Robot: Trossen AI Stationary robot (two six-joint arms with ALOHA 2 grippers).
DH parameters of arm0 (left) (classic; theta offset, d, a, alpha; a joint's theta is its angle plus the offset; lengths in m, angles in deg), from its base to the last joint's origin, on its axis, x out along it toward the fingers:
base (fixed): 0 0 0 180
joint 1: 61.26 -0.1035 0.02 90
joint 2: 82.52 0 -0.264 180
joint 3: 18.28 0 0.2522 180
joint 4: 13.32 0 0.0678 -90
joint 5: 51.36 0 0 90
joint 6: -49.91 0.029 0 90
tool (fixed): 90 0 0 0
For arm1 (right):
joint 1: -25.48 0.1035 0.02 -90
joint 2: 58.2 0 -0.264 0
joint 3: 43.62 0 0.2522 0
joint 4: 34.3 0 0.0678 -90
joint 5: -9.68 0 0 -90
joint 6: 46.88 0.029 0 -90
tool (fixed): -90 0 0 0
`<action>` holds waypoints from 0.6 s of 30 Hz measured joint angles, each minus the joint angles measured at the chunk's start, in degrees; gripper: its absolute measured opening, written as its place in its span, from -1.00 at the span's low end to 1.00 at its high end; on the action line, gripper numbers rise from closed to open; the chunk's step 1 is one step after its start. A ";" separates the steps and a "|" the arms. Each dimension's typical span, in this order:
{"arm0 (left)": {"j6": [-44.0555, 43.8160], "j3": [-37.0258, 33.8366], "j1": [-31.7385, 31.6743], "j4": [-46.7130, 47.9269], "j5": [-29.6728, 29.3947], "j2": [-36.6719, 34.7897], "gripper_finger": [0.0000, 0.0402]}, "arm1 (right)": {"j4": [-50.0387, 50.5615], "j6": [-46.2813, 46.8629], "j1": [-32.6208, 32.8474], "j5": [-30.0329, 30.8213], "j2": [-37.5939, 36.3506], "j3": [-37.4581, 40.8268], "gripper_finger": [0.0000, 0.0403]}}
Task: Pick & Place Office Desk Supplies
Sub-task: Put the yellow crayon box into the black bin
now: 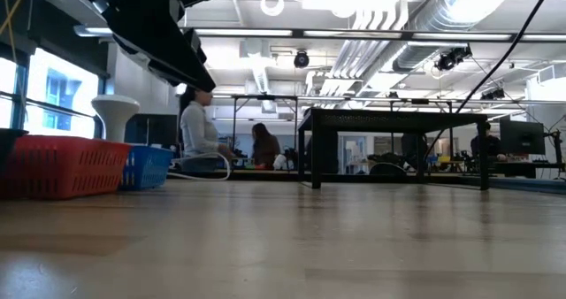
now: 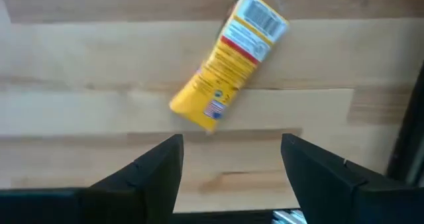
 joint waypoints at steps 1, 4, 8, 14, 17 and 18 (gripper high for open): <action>0.00 0.00 0.00 0.02 0.00 0.00 -0.44 | -0.04 0.00 -0.50 -0.06 0.61 0.00 0.20; 0.00 0.00 0.00 0.02 0.00 0.00 -0.44 | 0.00 -0.01 -1.62 -0.23 2.92 0.00 0.20; 0.00 0.00 0.00 0.02 0.00 0.00 -0.44 | -0.30 0.39 -2.14 -4.75 6.13 0.00 0.20; 0.59 0.00 0.00 0.02 -0.01 0.00 -0.44 | -0.29 0.18 -2.12 -4.47 8.62 0.00 0.20; 0.63 0.00 0.00 0.02 -0.03 0.00 -0.44 | -0.27 0.08 -2.57 -1.77 8.77 0.00 0.20; 0.63 0.00 0.00 0.02 -0.04 0.00 -0.44 | 0.02 0.00 -2.76 -1.46 8.78 0.00 0.20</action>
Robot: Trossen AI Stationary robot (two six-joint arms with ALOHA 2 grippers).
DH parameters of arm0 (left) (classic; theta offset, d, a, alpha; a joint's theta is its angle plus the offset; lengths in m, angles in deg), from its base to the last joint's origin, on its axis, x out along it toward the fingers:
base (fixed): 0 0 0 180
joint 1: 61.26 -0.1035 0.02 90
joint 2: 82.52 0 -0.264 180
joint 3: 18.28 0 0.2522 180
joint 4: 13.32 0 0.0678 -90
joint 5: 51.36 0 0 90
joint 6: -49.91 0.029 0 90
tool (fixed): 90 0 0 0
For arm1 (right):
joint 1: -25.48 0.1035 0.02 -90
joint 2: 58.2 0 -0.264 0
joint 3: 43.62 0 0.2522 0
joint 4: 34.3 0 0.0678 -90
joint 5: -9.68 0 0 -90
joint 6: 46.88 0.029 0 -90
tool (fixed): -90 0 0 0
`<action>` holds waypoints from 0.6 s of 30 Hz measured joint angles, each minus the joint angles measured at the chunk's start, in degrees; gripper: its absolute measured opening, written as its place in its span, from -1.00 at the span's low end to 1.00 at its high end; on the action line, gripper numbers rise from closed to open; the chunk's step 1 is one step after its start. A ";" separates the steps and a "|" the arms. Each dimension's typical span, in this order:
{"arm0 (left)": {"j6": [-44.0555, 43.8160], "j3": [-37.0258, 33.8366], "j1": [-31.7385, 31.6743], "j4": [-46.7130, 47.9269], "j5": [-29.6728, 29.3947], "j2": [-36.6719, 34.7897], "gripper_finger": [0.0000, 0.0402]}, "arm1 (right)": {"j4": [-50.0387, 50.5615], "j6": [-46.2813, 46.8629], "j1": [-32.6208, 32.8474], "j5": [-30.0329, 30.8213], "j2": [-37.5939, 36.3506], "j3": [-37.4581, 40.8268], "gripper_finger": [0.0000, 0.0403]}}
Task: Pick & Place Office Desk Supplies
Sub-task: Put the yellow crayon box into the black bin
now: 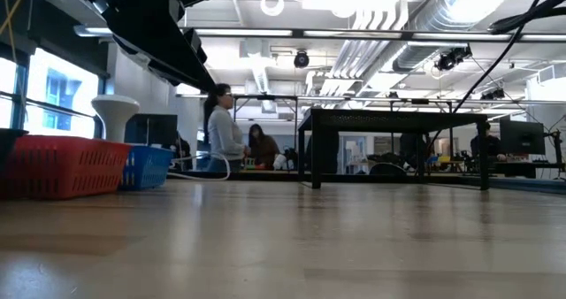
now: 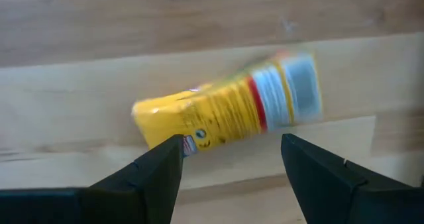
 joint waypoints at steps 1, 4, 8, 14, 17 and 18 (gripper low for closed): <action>0.00 0.00 0.00 0.00 0.00 0.00 -0.44 | 0.34 -0.33 -0.16 -0.02 0.00 0.00 0.20; 0.00 0.00 0.00 -0.02 0.00 -0.02 -0.44 | 1.92 -1.66 -0.51 0.55 0.00 0.00 0.20; 0.00 0.00 0.00 -0.02 0.00 -0.02 -0.44 | 1.94 -7.09 -0.49 2.83 0.00 0.00 0.20; 0.00 0.02 0.00 -0.51 -0.02 -0.02 -0.44 | 0.76 -18.02 -0.50 2.64 0.00 0.00 0.20; 0.00 0.04 0.00 -0.93 -0.04 -0.02 -0.44 | -0.65 -21.23 -0.49 2.54 0.00 0.00 0.20; 0.00 0.04 0.00 -1.07 -0.04 -0.02 -0.44 | -1.29 -22.60 -0.49 2.56 0.00 0.00 0.20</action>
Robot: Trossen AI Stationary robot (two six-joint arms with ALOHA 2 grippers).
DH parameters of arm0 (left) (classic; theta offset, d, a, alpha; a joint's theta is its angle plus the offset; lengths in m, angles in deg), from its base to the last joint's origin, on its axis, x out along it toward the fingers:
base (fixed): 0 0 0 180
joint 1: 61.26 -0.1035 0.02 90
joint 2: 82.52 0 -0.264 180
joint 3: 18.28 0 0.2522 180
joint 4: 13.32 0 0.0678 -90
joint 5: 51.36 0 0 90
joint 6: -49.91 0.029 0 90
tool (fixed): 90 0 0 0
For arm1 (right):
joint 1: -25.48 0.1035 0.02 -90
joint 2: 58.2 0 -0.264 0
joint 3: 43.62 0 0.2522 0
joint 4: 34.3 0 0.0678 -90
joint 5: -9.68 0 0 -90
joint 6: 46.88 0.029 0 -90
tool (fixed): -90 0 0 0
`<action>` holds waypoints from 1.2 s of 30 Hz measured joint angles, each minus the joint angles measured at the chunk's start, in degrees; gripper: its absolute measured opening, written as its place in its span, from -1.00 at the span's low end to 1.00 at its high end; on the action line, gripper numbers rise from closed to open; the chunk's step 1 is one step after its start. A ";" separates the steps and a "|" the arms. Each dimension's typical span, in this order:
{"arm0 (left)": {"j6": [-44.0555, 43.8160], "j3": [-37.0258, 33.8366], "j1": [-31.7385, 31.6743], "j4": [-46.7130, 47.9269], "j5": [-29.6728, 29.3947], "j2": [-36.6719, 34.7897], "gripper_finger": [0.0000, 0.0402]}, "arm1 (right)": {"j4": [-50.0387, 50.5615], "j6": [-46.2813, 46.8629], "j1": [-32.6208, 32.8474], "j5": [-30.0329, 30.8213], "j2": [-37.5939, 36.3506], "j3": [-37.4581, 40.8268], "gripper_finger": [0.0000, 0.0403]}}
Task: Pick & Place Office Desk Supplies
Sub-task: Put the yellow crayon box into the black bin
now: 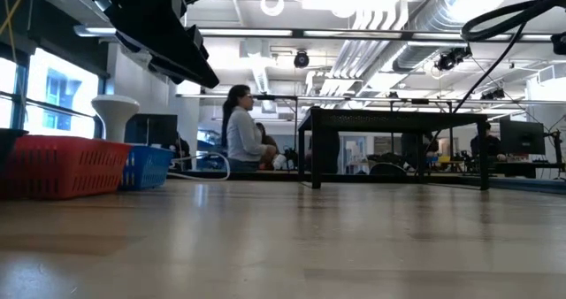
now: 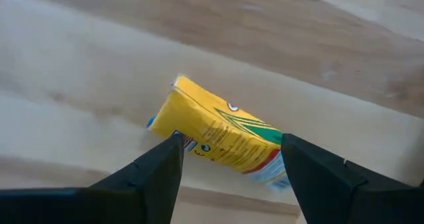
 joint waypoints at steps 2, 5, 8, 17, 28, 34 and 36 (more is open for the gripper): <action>0.00 0.00 0.00 -0.20 0.00 0.00 -0.44 | -0.74 -1.61 0.00 0.56 0.00 0.00 0.20; 0.00 0.00 0.00 -0.24 0.00 0.00 -0.44 | -0.74 -2.45 0.00 1.00 0.00 0.00 0.20; 0.00 0.00 0.00 -0.25 0.00 0.00 -0.44 | -0.76 -3.19 0.00 1.01 0.00 0.00 0.20; -0.07 0.00 0.00 -0.24 0.00 0.00 -0.44 | -8.71 -9.85 -0.02 -0.91 -0.14 4.33 0.20; -0.15 0.00 0.00 -0.72 -0.02 -0.02 -0.44 | -12.24 -13.29 -0.44 -3.63 0.00 5.60 0.20; -0.24 0.00 0.00 -1.19 -0.02 -0.02 -0.44 | -12.24 -13.46 -0.72 -4.28 0.00 5.60 0.20; -0.24 0.00 0.00 -1.33 -0.02 -0.02 -0.44 | -12.25 -13.52 -0.70 -4.20 0.00 5.60 0.20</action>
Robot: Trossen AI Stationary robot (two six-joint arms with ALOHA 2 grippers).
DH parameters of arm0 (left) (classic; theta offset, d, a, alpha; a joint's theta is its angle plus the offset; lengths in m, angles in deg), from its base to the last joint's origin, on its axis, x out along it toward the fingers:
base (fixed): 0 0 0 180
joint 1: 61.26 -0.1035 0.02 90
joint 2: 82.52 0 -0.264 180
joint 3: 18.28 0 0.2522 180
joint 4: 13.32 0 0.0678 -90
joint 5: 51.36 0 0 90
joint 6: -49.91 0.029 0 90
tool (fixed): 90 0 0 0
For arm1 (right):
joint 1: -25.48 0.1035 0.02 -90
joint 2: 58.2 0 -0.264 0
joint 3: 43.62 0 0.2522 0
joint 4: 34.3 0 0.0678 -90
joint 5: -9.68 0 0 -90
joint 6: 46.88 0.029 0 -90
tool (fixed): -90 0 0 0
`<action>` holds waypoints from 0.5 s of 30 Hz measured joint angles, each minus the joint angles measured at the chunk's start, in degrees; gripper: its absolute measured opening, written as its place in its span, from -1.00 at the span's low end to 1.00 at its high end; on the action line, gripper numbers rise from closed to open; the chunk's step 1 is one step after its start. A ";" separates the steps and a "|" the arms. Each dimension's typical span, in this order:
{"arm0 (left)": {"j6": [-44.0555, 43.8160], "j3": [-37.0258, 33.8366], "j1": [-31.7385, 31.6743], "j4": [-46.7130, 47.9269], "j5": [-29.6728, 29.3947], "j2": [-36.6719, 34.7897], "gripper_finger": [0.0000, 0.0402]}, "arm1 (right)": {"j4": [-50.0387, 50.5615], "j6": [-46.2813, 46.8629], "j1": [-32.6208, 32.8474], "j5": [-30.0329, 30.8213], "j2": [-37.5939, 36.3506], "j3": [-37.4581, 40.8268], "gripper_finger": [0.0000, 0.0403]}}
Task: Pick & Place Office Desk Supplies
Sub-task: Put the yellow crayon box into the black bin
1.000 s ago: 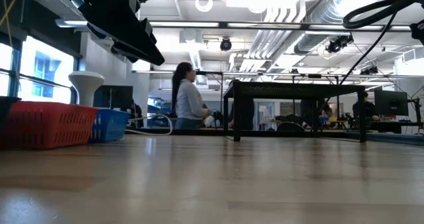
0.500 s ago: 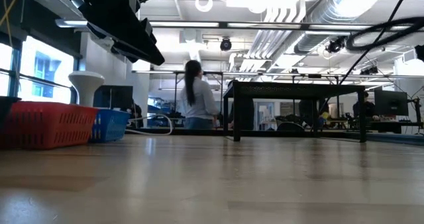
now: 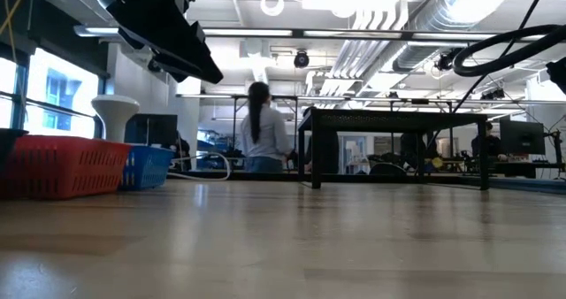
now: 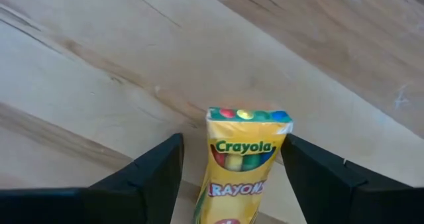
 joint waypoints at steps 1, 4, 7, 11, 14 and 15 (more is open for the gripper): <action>0.00 0.00 0.00 -0.05 0.00 0.00 -0.44 | -0.06 -0.24 0.00 -0.04 0.01 0.00 0.18; 0.00 0.00 0.00 -0.05 0.00 0.00 -0.44 | -0.41 -1.20 -0.02 -0.23 0.01 0.00 0.07; 0.02 0.00 0.00 -0.05 0.00 0.00 -0.44 | -0.55 -1.48 -0.04 -0.68 0.02 0.00 -0.09; 0.02 0.00 0.00 -0.03 0.00 0.00 -0.44 | -0.79 -2.39 -0.04 -0.83 0.02 0.00 -0.31; 0.04 0.00 0.00 -0.03 0.00 0.00 -0.44 | -1.77 -2.81 -0.02 -1.02 -0.13 0.01 -0.46; 0.04 0.00 0.00 -0.03 0.00 0.00 -0.44 | -2.47 -2.98 0.00 -0.88 -0.35 0.02 -0.50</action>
